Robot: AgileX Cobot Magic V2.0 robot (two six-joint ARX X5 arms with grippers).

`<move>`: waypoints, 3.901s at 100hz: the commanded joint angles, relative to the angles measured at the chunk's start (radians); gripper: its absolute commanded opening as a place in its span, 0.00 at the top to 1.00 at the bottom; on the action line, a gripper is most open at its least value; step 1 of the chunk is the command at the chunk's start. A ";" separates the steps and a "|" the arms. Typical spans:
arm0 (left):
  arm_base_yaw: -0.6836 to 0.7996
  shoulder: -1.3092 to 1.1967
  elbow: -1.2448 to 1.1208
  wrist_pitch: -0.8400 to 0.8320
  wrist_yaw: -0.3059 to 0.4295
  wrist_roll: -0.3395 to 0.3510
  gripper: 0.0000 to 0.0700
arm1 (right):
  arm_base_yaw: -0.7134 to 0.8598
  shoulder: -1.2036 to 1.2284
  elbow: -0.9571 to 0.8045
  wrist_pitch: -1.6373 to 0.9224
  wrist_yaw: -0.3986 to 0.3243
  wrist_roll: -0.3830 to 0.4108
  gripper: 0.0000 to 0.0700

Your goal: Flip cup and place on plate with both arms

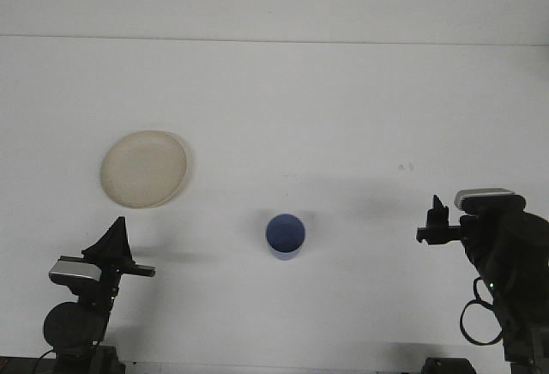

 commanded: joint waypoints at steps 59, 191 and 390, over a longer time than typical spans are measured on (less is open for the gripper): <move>-0.002 -0.002 -0.020 0.010 0.002 -0.006 0.98 | 0.002 -0.264 -0.366 0.426 -0.056 0.008 0.31; -0.001 0.054 0.191 -0.170 -0.005 -0.082 0.98 | 0.002 -0.270 -0.365 0.434 -0.053 0.014 0.31; -0.005 0.913 1.096 -1.193 -0.001 0.013 0.28 | 0.002 -0.270 -0.365 0.428 -0.048 0.014 0.31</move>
